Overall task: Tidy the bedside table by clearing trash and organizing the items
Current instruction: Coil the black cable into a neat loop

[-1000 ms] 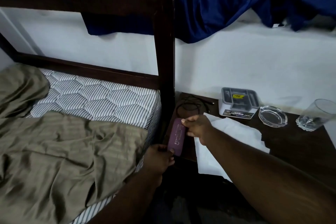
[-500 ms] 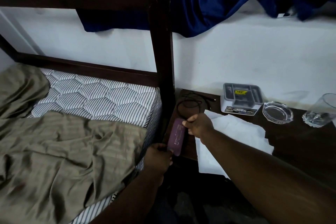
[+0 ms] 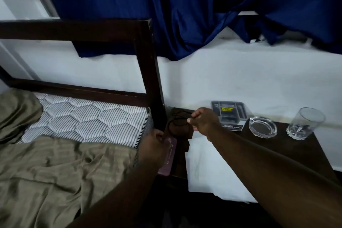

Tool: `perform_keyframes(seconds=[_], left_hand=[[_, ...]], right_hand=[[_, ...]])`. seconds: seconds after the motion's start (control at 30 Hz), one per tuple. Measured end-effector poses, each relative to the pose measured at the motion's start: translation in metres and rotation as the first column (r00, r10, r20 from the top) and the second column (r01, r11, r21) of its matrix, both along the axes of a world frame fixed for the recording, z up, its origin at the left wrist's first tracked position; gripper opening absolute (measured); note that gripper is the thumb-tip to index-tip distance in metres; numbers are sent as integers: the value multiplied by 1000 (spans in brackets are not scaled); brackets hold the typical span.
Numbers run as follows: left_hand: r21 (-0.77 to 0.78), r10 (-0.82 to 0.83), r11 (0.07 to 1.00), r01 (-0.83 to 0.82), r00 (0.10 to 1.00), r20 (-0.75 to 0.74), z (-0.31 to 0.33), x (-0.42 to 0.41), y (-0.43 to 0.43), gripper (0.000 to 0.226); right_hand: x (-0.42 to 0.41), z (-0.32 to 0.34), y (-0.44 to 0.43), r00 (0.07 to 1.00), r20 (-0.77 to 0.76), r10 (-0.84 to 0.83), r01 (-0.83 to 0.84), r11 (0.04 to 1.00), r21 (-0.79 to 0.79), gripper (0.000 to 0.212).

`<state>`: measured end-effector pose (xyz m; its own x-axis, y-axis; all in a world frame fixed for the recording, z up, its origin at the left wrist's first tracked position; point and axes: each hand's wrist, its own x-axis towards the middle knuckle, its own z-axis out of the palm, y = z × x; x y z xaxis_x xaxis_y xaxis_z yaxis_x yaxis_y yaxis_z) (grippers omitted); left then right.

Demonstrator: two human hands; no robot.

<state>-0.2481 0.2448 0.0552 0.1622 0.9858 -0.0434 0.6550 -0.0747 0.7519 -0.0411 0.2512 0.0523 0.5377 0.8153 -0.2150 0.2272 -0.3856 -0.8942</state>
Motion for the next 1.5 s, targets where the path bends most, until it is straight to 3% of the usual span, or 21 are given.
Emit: perform_keyframes(seconds=[0.13,0.4,0.53,0.73,0.9,0.97,1.07,1.2,1.33,1.4,1.5], left_hand=[[-31,19,999,-18,1000,24,-5,26,26,18],[-160,49,986,-42,998,40,-43,67,70,47],[-166,47,985,-47,999,-6,-57,79,85,50],[-208,74,976,-63,996,49,-66,96,100,34],[-340,188,936,-86,941,280,-68,110,97,13],[-355,213,931,-83,914,345,-63,114,96,9],[-343,207,937,-65,895,396,-47,116,93,14],[-289,149,957,-28,901,407,-16,118,86,14],[-144,64,990,-15,938,341,21,117,75,11],[-142,53,990,4,918,393,41,115,67,13],[-145,29,988,51,866,500,72,113,53,11]], right_hand=[[19,0,11,999,30,19,-18,1000,-11,27],[28,-37,29,993,59,101,-95,991,-89,46],[24,-54,36,987,62,147,-139,985,-106,45],[20,-70,47,990,6,138,-136,982,-128,33],[10,-56,47,987,-121,102,-119,982,-147,17],[8,-46,45,981,-192,36,-58,992,-110,31],[9,-34,39,972,-234,27,-42,997,-57,23],[14,-8,27,934,-355,-40,48,999,14,30],[14,26,19,952,-306,1,22,997,71,28],[14,45,10,954,-300,-18,56,991,119,24],[14,71,-2,985,-172,-29,60,983,175,19]])
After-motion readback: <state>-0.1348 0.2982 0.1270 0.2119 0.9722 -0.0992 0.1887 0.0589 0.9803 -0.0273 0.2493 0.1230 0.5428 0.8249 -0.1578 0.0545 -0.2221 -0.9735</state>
